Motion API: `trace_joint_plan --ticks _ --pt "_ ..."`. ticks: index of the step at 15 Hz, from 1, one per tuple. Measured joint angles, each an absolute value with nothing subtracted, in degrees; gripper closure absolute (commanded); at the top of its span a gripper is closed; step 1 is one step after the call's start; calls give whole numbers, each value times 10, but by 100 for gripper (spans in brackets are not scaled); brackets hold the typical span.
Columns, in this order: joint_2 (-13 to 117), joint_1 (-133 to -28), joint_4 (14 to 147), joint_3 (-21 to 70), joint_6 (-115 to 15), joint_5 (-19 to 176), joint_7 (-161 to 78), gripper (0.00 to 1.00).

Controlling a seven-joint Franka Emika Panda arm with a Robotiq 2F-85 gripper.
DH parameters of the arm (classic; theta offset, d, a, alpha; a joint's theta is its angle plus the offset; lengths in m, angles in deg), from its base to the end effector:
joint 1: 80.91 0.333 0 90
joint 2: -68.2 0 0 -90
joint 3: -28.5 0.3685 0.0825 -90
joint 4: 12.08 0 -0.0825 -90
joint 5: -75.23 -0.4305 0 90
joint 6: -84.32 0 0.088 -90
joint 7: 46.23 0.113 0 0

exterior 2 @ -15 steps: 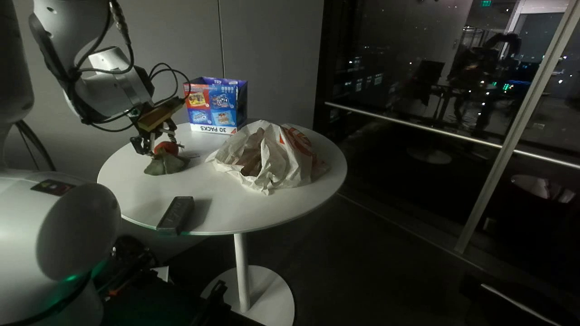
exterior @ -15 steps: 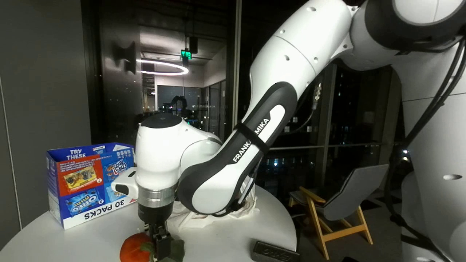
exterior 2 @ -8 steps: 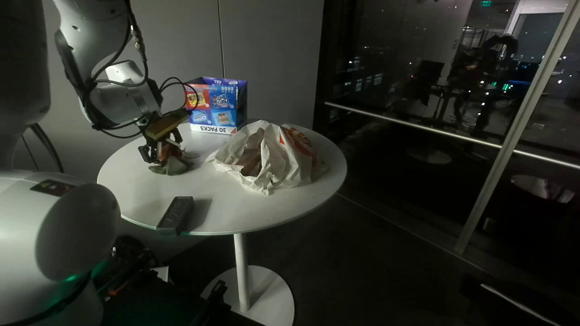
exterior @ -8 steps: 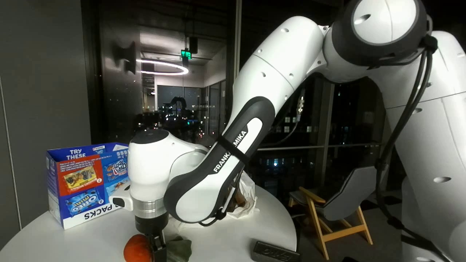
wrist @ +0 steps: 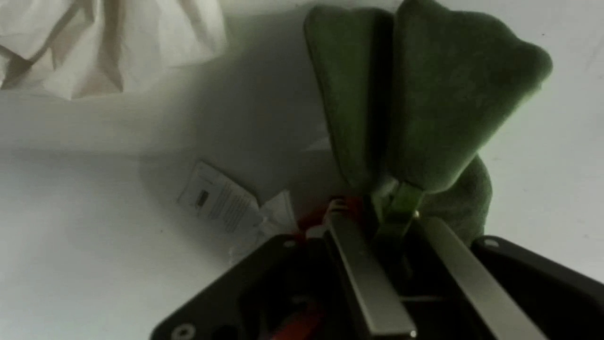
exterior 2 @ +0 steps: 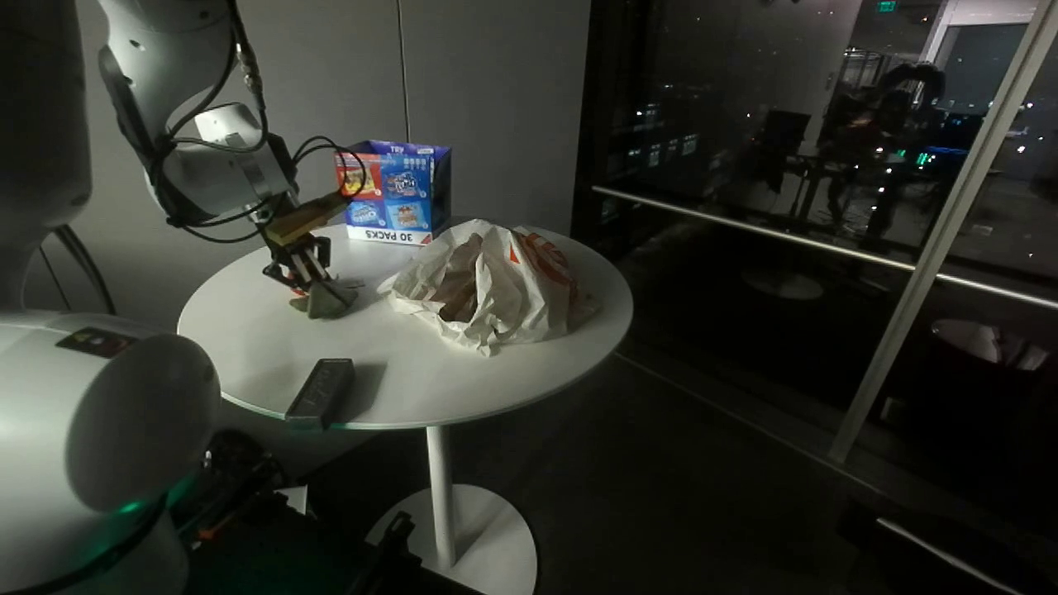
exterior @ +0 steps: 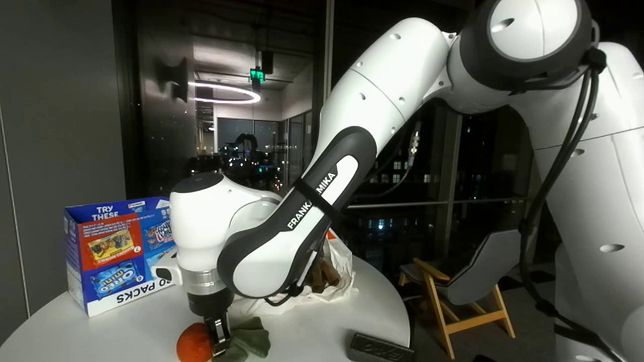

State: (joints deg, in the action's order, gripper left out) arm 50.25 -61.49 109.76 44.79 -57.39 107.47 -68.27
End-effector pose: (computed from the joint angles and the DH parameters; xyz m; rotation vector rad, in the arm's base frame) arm 0.5103 0.3617 0.2803 2.1736 1.8833 0.1336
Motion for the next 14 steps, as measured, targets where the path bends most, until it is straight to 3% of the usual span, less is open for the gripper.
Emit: trace_joint_plan --ticks 6,14 --pt "539 -620 1118 445 -561 1056 -649 90" --pt "724 -664 1251 410 -542 1056 -522 90"
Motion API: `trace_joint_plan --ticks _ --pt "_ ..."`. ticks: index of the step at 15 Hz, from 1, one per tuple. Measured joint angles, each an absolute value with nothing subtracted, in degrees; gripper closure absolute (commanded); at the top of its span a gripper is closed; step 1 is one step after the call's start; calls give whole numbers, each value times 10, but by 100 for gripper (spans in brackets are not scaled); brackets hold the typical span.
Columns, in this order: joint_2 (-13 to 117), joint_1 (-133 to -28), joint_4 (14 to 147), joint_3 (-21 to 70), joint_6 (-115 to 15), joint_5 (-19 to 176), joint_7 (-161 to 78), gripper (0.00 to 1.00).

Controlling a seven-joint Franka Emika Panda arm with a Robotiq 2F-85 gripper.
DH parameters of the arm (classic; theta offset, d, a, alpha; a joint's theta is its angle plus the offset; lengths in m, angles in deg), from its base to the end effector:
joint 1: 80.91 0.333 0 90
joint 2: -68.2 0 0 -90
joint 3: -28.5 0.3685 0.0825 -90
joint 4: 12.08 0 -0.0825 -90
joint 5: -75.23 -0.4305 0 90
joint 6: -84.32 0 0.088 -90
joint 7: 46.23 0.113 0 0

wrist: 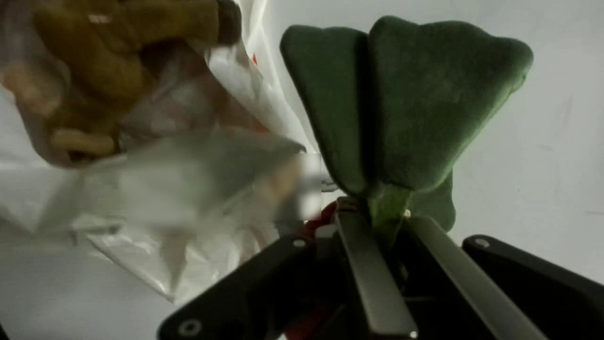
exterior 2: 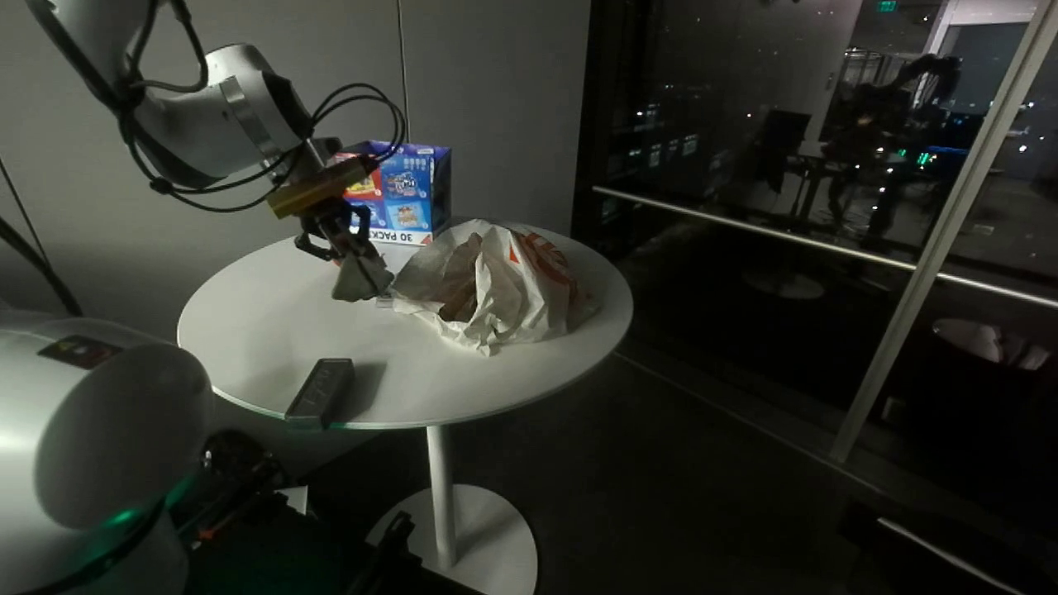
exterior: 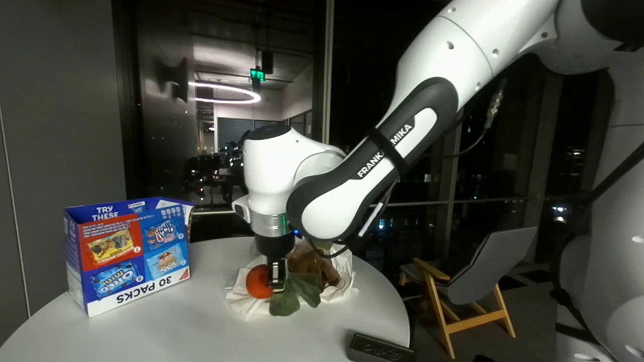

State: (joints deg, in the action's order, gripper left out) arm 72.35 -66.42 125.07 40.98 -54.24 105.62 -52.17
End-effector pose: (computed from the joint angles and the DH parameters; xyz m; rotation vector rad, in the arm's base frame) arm 0.4708 0.2349 0.3694 2.4595 1.2810 0.2217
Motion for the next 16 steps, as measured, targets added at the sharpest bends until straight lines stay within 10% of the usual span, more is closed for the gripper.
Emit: trace_joint_plan --ticks 16 --pt "707 -734 1232 402 -349 1201 -256 92"
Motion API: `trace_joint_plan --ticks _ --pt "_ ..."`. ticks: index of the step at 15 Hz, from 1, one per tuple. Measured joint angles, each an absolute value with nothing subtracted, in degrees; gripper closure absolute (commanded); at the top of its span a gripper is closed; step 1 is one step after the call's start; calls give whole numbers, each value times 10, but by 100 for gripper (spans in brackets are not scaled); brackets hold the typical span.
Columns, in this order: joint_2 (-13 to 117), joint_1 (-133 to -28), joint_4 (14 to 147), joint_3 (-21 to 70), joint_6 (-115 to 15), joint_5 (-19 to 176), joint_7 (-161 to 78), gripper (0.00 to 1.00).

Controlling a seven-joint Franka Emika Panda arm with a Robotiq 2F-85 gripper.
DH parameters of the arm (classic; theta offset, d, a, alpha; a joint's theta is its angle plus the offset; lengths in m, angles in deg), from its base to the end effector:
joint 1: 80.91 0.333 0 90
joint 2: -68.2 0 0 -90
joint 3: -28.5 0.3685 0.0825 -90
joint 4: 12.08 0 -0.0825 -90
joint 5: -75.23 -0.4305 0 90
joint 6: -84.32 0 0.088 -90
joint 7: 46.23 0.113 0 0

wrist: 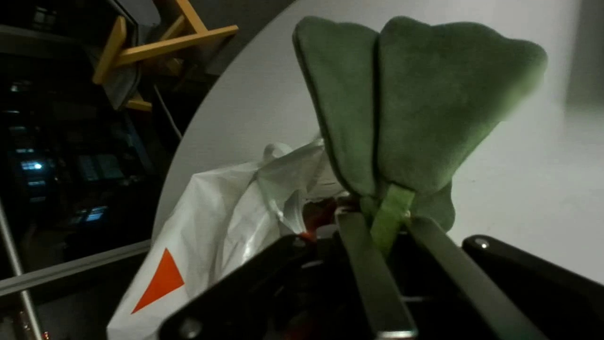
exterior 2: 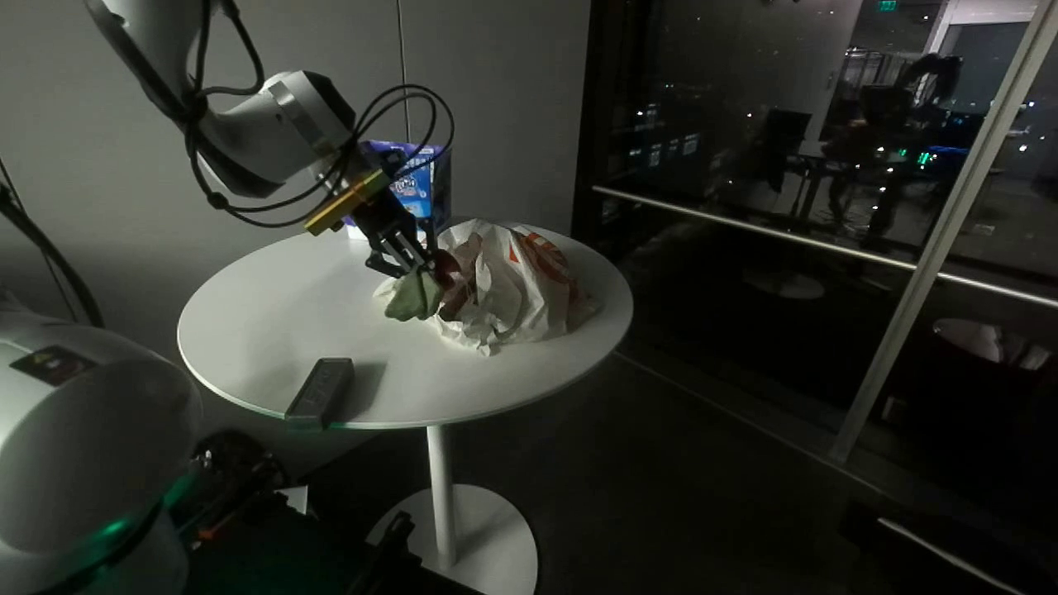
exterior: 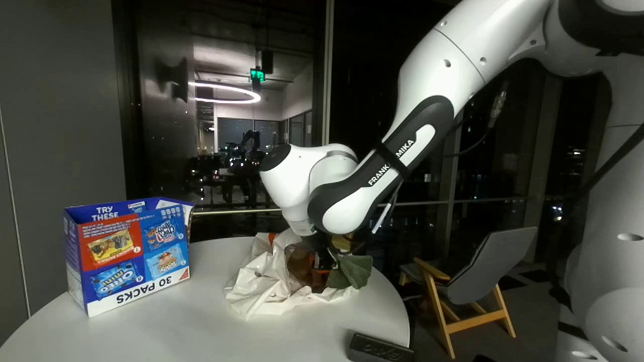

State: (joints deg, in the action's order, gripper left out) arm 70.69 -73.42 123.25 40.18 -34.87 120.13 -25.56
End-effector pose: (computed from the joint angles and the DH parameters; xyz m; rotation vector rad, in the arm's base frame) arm 0.4928 0.1298 0.3537 2.4016 0.5542 0.0052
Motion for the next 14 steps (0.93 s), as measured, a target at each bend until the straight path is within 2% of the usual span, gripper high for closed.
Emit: trace_joint_plan --ticks 14 --pt "521 -717 1058 380 -308 1342 -259 92"
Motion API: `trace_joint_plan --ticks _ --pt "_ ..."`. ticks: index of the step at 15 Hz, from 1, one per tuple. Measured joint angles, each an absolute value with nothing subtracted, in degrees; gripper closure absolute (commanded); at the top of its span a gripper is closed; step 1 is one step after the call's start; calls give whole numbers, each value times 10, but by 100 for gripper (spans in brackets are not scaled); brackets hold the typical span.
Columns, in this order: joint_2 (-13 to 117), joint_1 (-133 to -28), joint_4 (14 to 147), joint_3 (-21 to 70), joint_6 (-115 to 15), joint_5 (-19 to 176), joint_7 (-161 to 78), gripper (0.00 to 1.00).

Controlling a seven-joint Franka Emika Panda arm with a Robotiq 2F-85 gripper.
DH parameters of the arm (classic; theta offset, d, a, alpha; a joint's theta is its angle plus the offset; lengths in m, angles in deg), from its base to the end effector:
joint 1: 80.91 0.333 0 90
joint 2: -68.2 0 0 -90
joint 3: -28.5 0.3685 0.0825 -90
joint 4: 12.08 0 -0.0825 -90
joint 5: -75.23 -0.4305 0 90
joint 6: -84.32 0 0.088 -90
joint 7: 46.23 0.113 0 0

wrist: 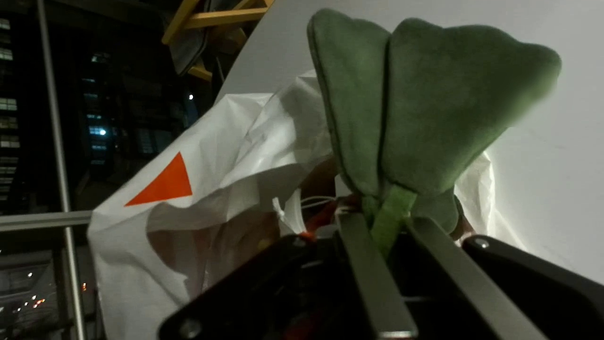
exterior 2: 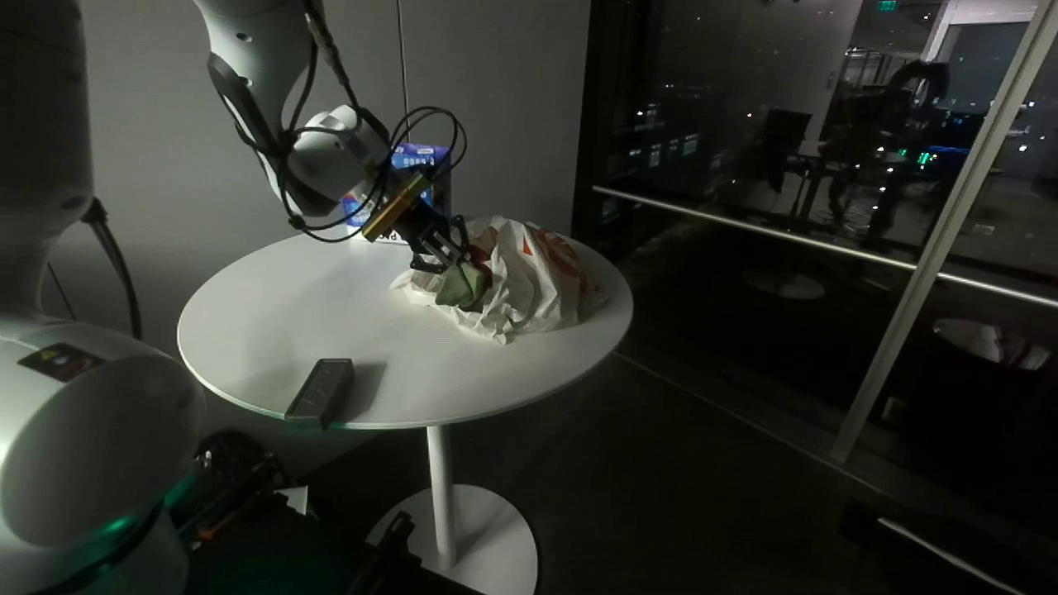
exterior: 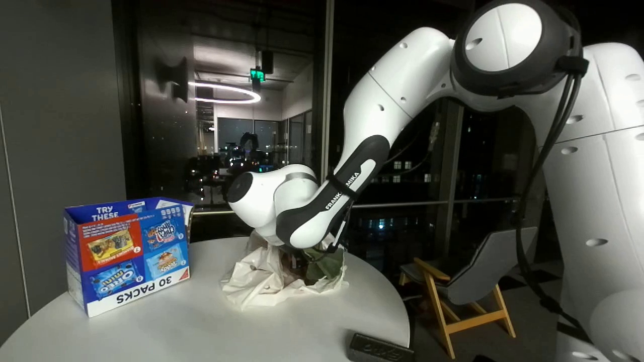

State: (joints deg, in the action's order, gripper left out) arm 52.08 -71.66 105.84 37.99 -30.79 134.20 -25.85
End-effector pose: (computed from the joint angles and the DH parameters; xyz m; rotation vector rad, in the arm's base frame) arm 0.6027 0.1425 0.3111 2.1987 0.6714 0.0014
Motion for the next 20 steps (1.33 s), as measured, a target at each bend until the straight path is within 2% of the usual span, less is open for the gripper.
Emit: trace_joint_plan --ticks 7,14,20 --pt "507 -701 1044 383 -377 1365 -277 92" --pt "503 -687 1040 369 -295 1479 -243 92" --pt "490 -691 1040 375 -356 1469 -270 91"
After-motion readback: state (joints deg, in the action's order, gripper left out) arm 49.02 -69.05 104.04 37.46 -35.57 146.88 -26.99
